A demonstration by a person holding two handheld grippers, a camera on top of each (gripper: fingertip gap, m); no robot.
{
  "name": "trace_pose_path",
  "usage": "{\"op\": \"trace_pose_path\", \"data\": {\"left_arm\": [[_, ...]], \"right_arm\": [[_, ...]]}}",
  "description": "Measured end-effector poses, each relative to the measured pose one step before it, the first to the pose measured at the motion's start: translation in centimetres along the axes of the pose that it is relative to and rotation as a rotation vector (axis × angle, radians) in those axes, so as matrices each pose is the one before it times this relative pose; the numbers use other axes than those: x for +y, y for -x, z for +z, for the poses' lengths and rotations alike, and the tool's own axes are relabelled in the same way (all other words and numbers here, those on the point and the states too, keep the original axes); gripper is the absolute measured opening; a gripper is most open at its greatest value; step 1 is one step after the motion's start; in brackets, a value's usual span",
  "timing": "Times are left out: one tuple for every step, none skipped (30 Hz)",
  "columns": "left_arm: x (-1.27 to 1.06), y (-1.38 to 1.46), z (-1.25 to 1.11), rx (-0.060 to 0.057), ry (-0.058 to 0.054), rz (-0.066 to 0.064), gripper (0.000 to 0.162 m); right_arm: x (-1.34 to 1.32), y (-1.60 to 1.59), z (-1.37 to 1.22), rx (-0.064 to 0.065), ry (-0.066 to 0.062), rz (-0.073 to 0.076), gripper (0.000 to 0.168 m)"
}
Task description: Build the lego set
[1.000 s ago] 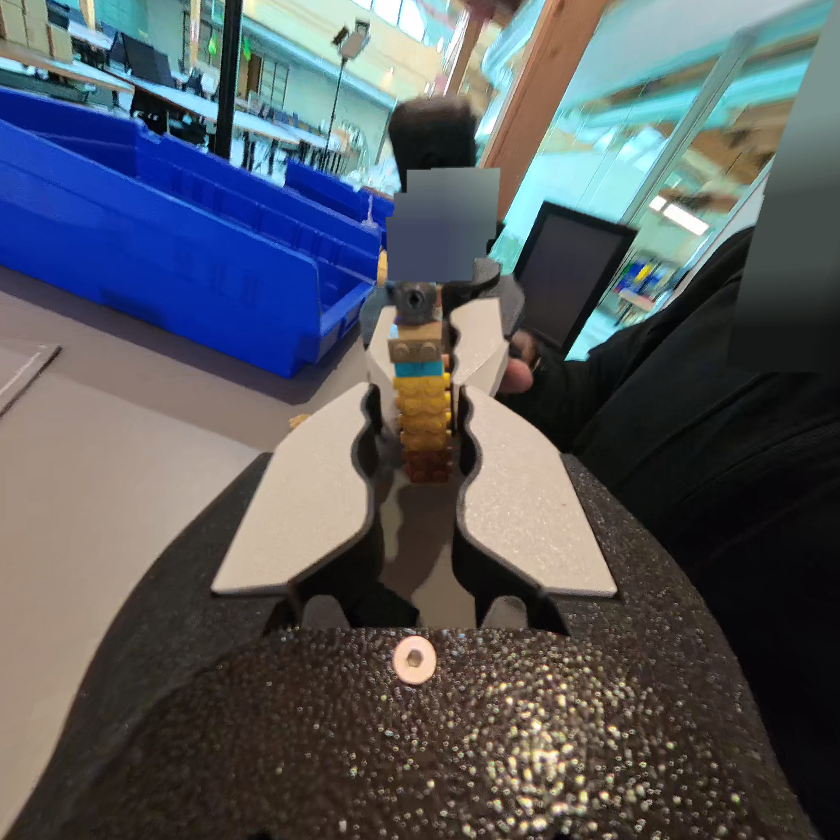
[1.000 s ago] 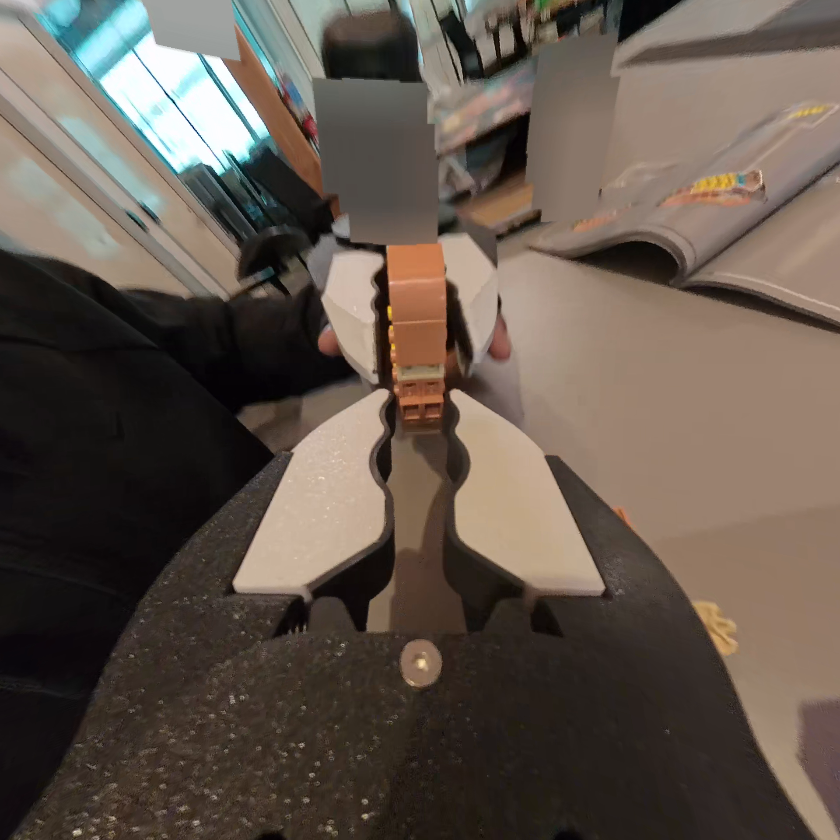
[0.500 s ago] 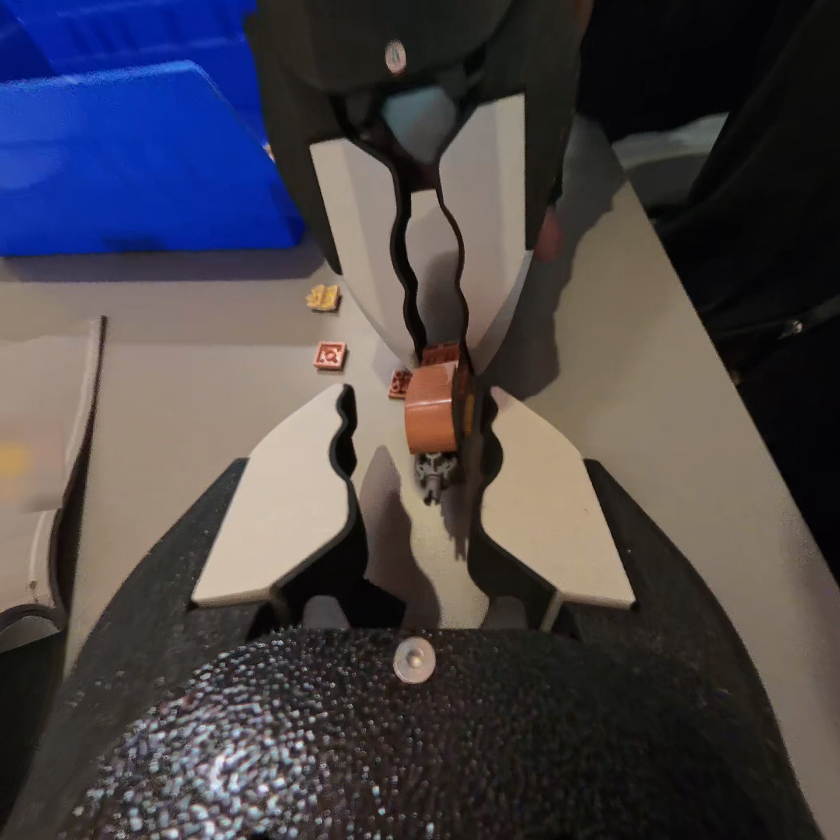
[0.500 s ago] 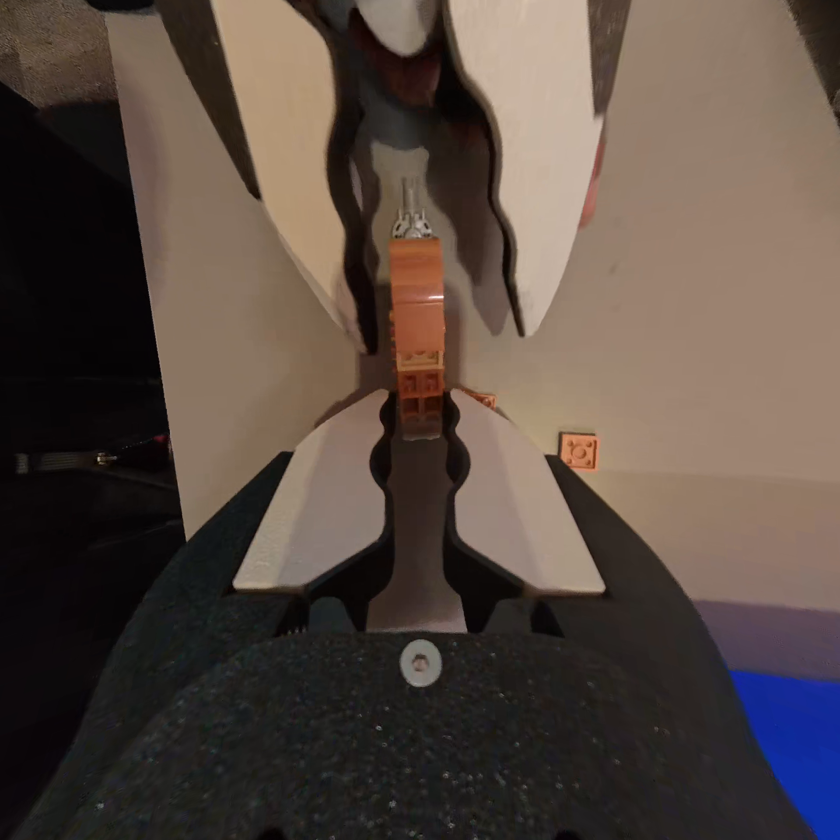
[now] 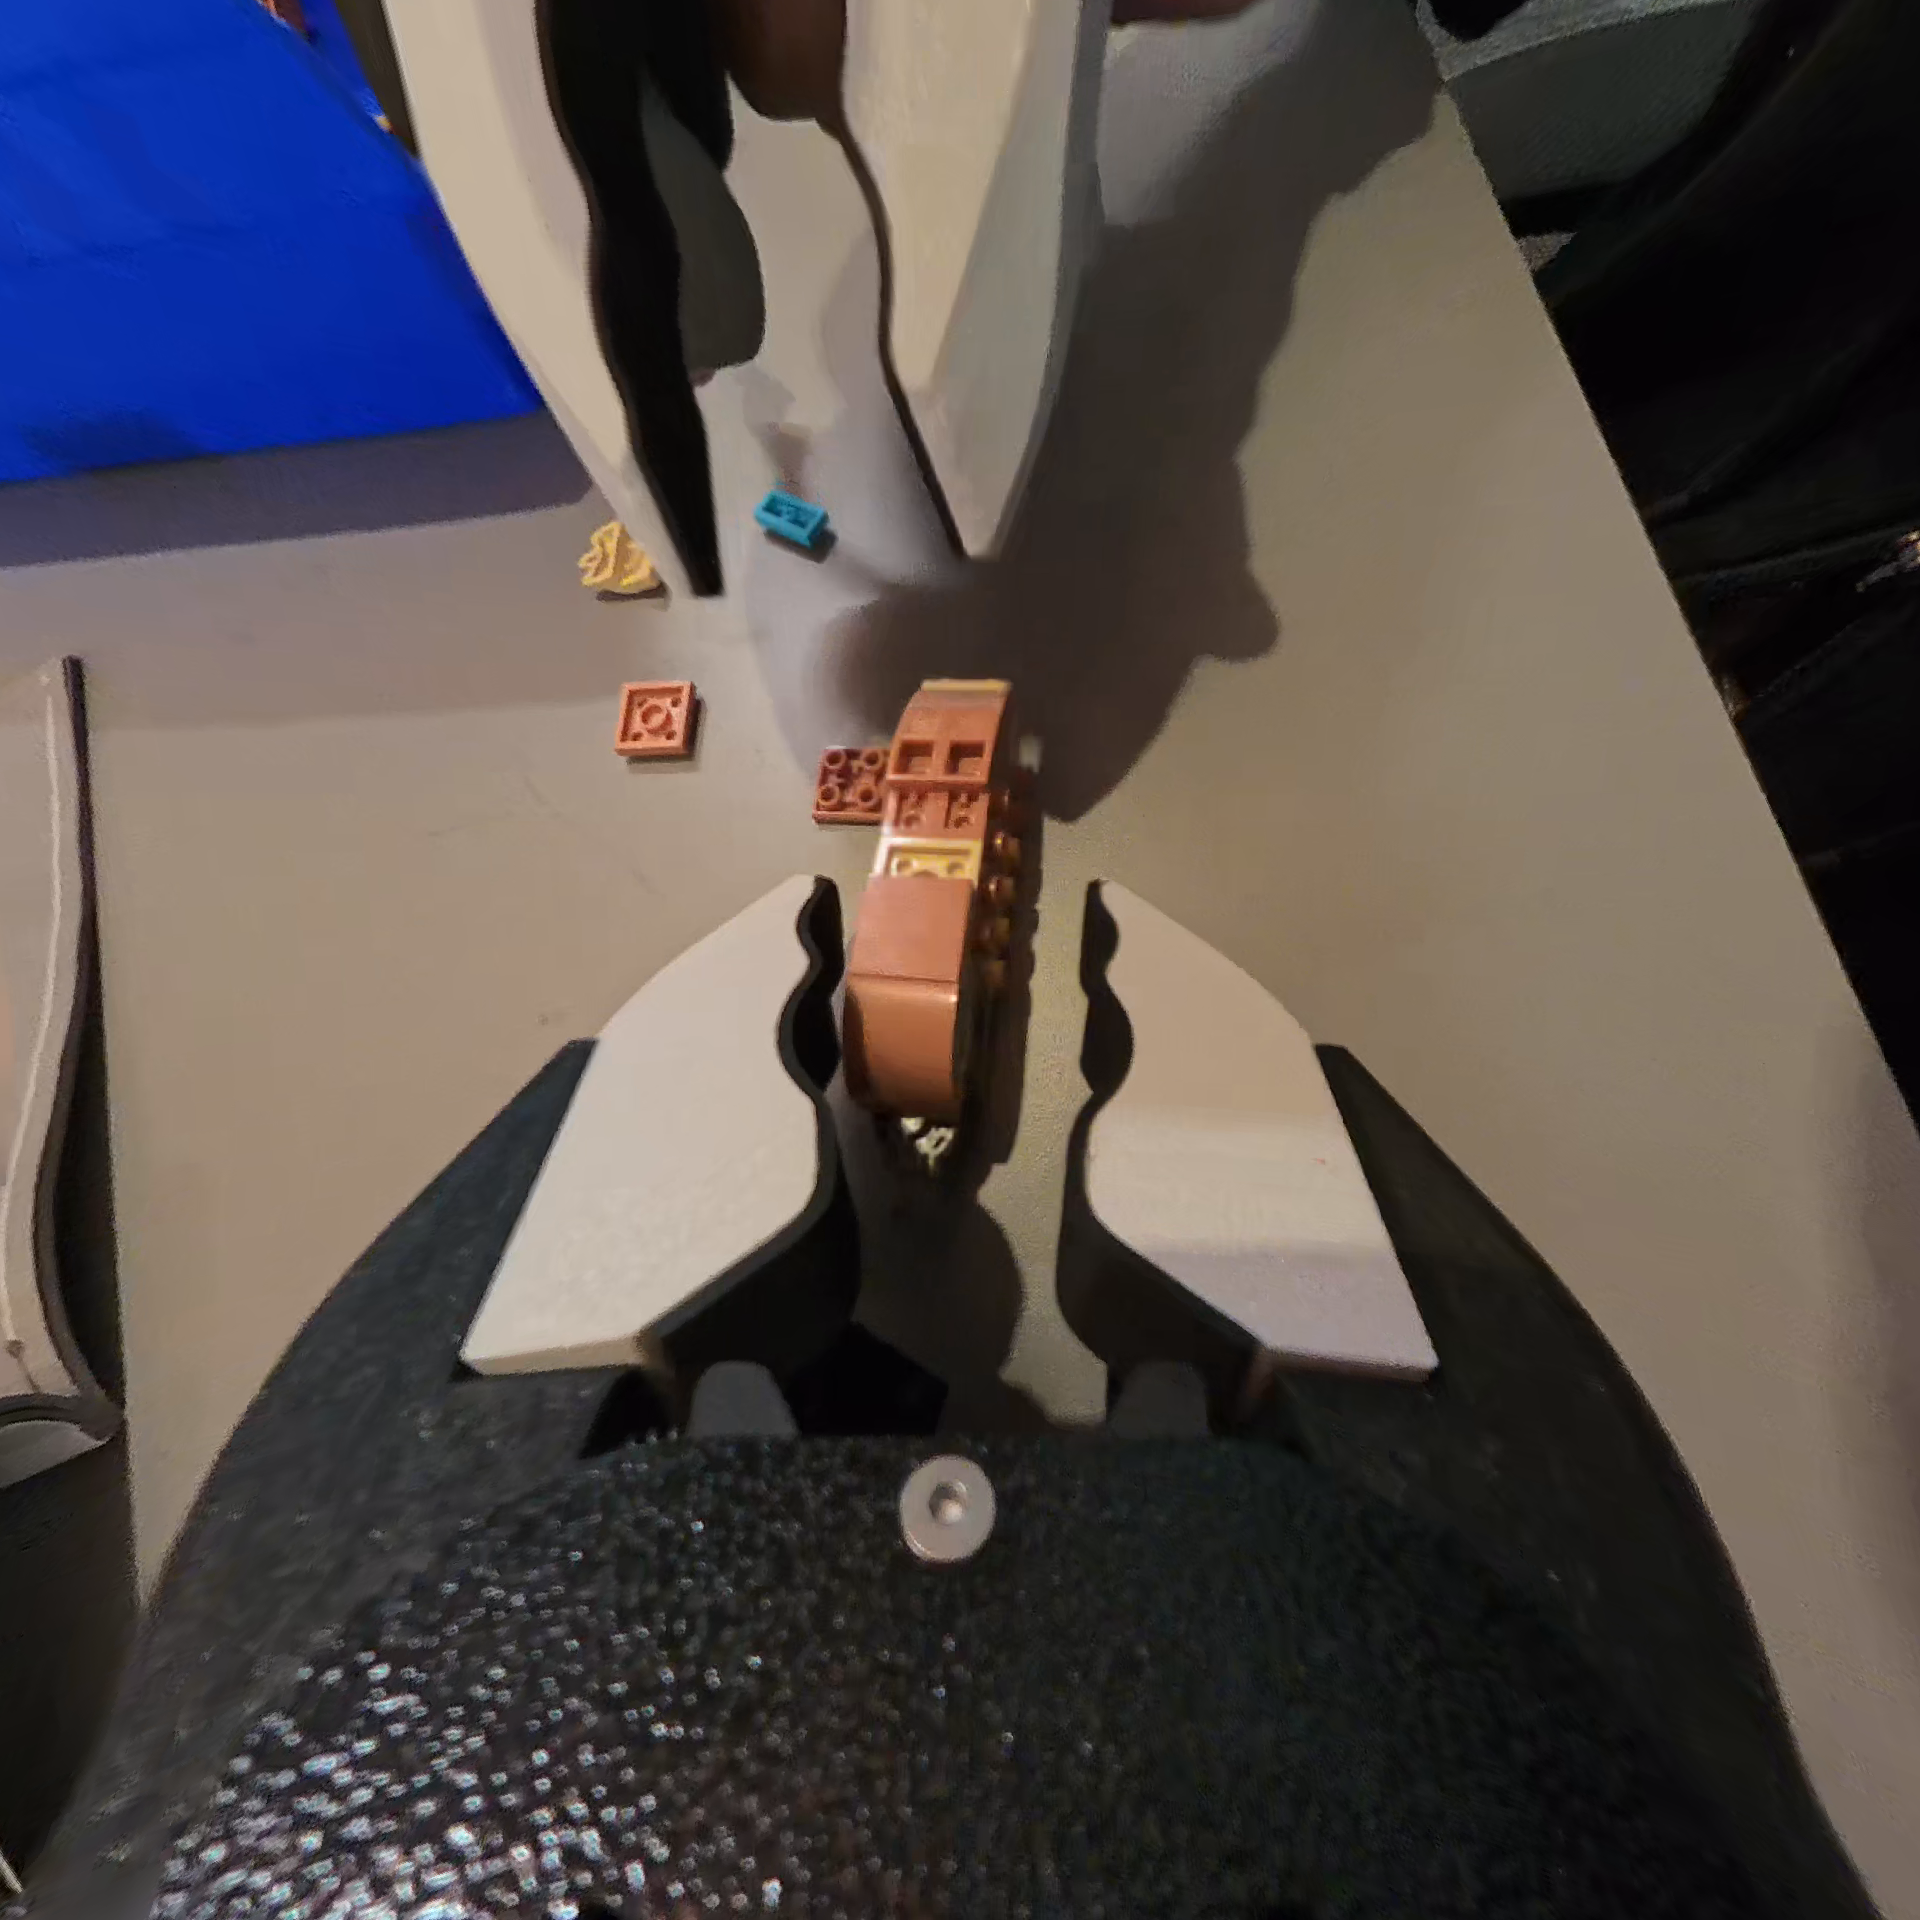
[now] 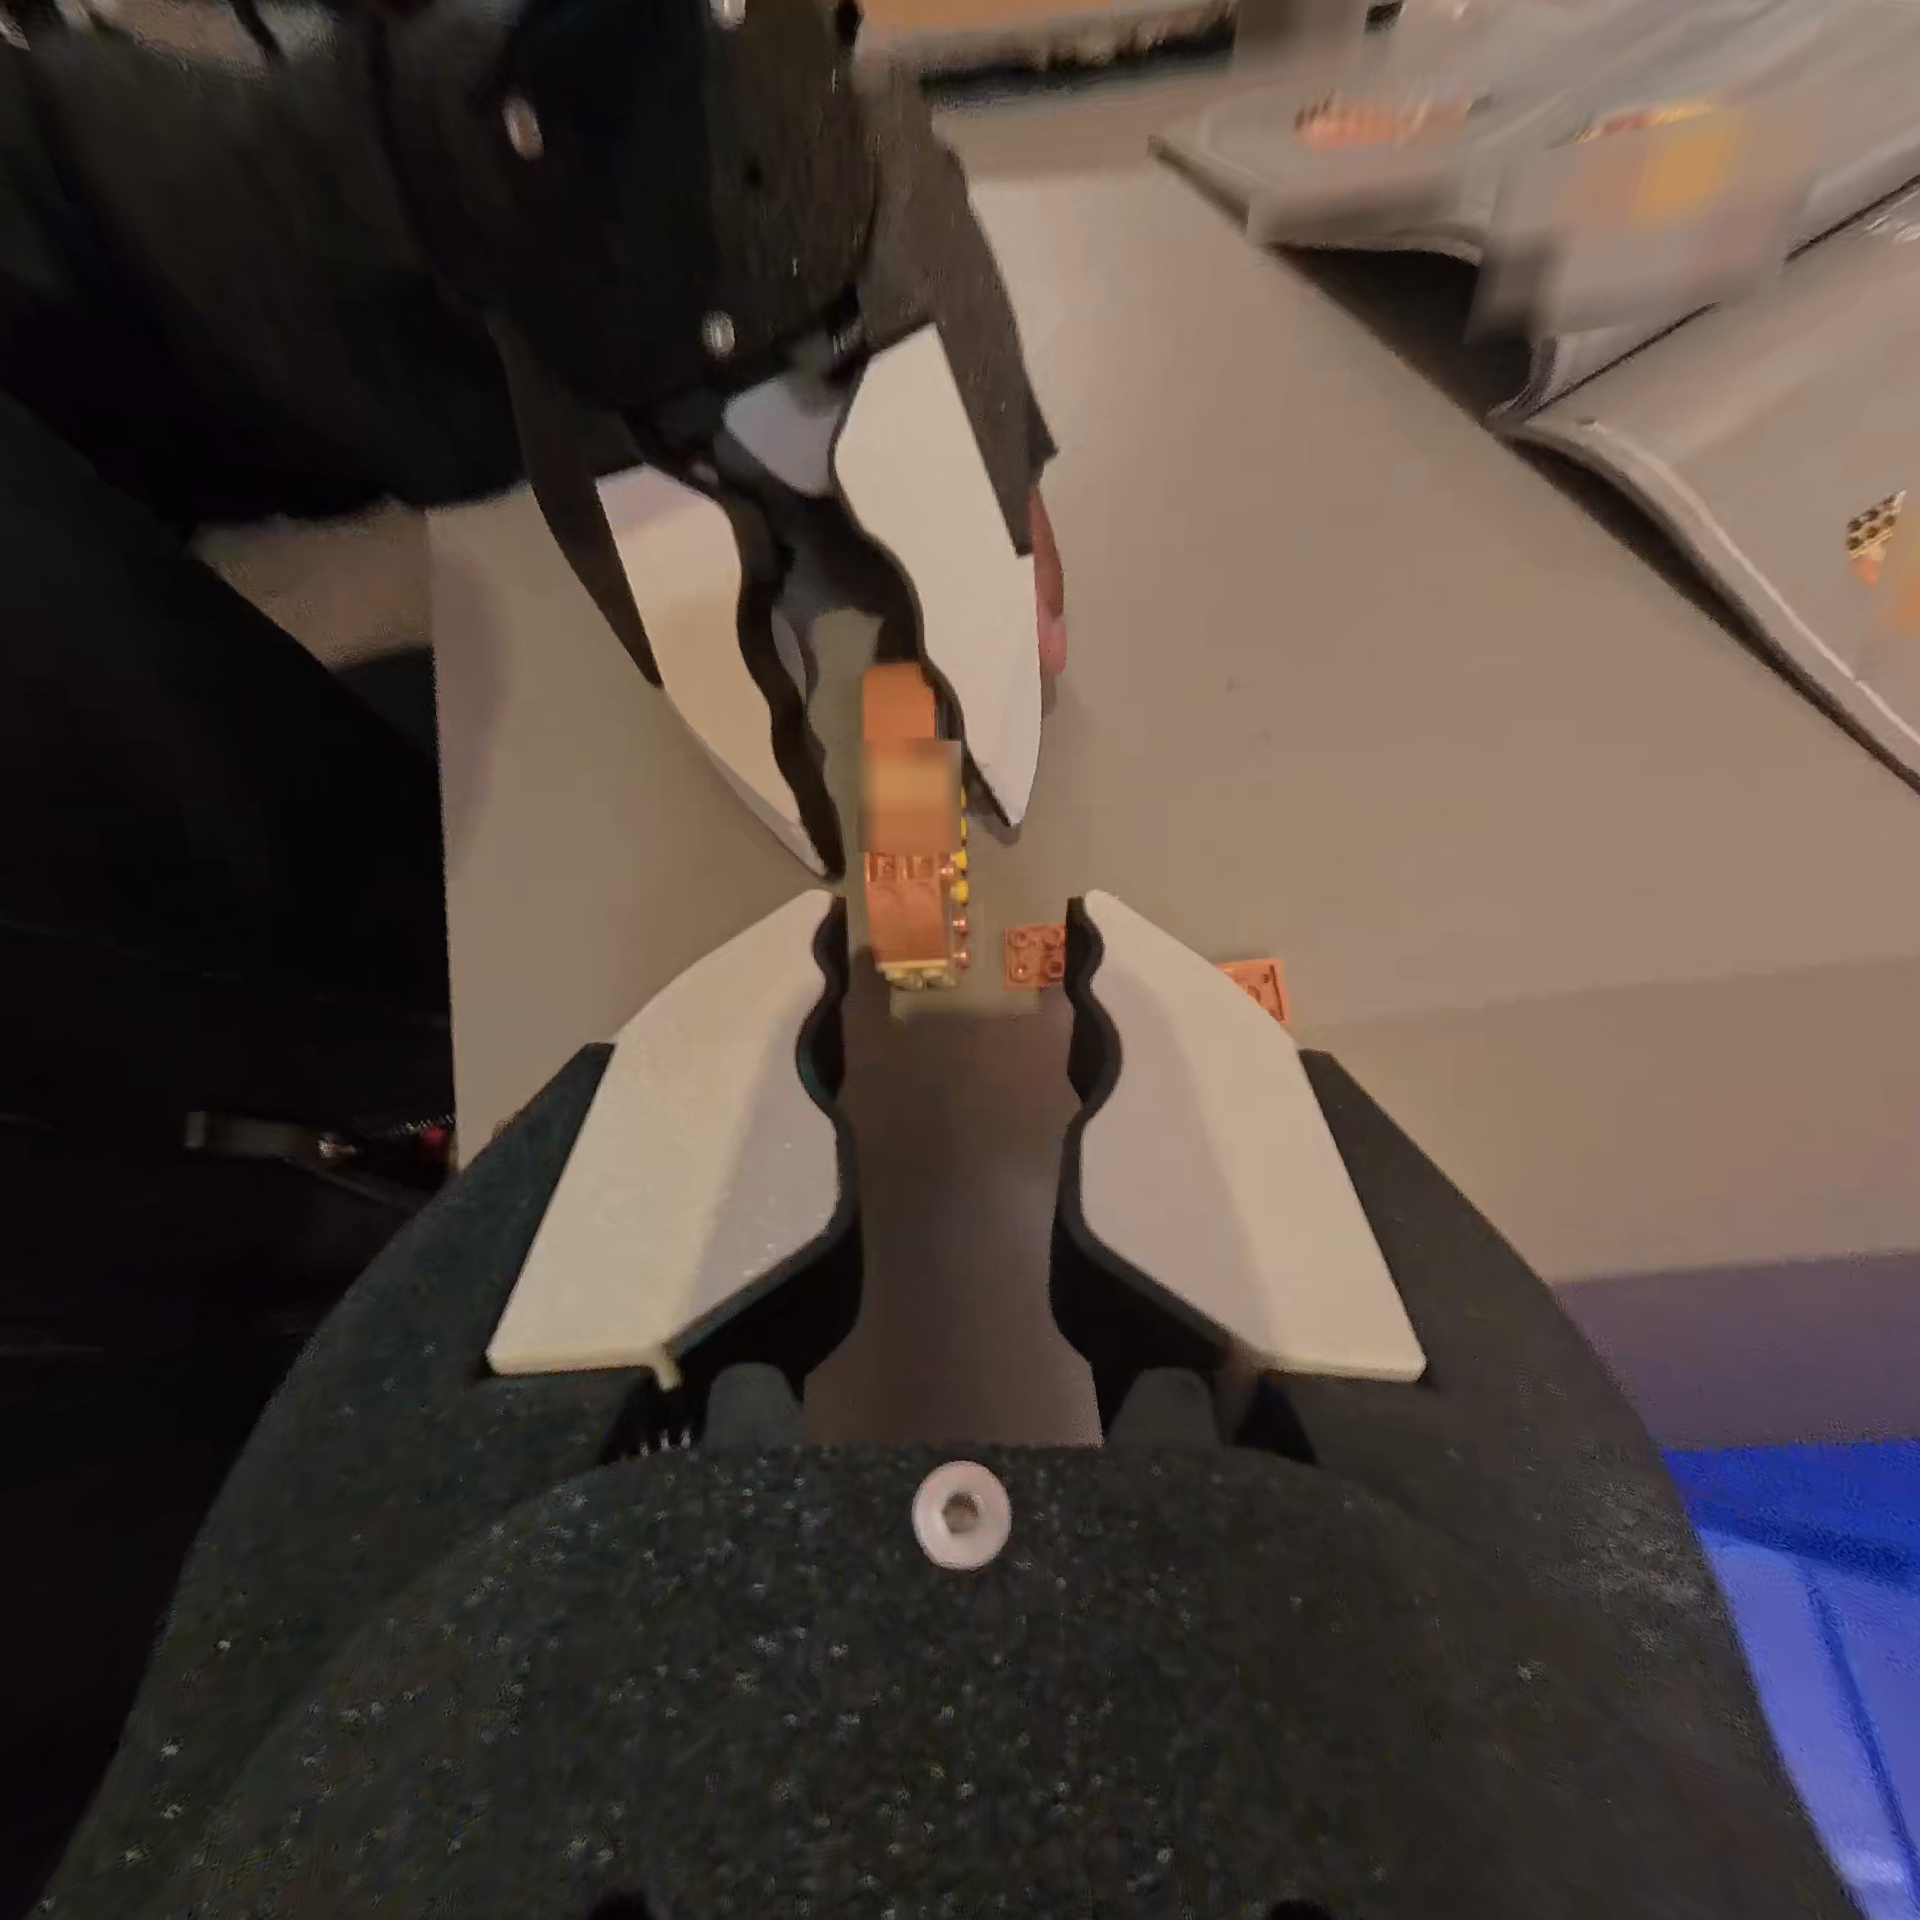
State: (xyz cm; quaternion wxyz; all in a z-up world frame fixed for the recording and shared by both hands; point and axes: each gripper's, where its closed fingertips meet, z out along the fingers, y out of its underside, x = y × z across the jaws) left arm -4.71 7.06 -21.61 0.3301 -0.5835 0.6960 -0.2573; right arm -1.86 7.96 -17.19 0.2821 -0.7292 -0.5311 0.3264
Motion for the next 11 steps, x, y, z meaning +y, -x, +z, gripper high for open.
{"op": "trace_pose_path", "data": {"left_arm": [[-0.055,0.069,-0.040,-0.0013,-0.0061,-0.0052,0.045],[-0.065,0.033,-0.060,0.0027,-0.0072,-0.0088,0.045],[-0.074,0.053,-0.071,0.0021,-0.0076,-0.0072,0.045],[-0.072,0.036,-0.067,0.0014,-0.0074,-0.0049,0.046],[-0.106,0.025,-0.083,0.0009,-0.0093,-0.0035,0.048],[-0.146,0.041,-0.118,-0.0003,-0.0112,-0.0025,0.050],[-0.164,0.050,-0.175,-0.0006,-0.0108,-0.0023,0.052],[-0.227,0.119,-0.246,-0.0032,-0.0133,-0.0024,0.054],[-0.345,0.146,-0.296,-0.0049,-0.0198,-0.0026,0.054],[-0.481,0.143,-0.348,-0.0040,-0.0265,-0.0027,0.054],[-0.641,0.104,-0.369,-0.0039,-0.0332,-0.0024,0.054]], "right_arm": [[-0.436,-0.013,-0.396,-0.0088,-0.0536,0.0215,0.041],[-0.531,0.019,-0.411,-0.0104,-0.0571,0.0188,0.043],[-0.619,0.115,-0.413,-0.0136,-0.0582,0.0107,0.044],[-0.693,0.151,-0.400,-0.0121,-0.0605,0.0068,0.045],[-0.779,0.094,-0.395,-0.0069,-0.0639,0.0107,0.045],[-0.871,0.114,-0.399,-0.0111,-0.0676,0.0153,0.046],[-1.006,0.189,-0.436,-0.0178,-0.0762,0.0172,0.047],[-1.116,0.240,-0.481,-0.0213,-0.0825,0.0165,0.047],[-1.185,0.269,-0.510,-0.0242,-0.0858,0.0162,0.048],[-1.203,0.328,-0.484,-0.0278,-0.0854,0.0186,0.049],[-1.218,0.377,-0.443,-0.0329,-0.0867,0.0206,0.051]]}}
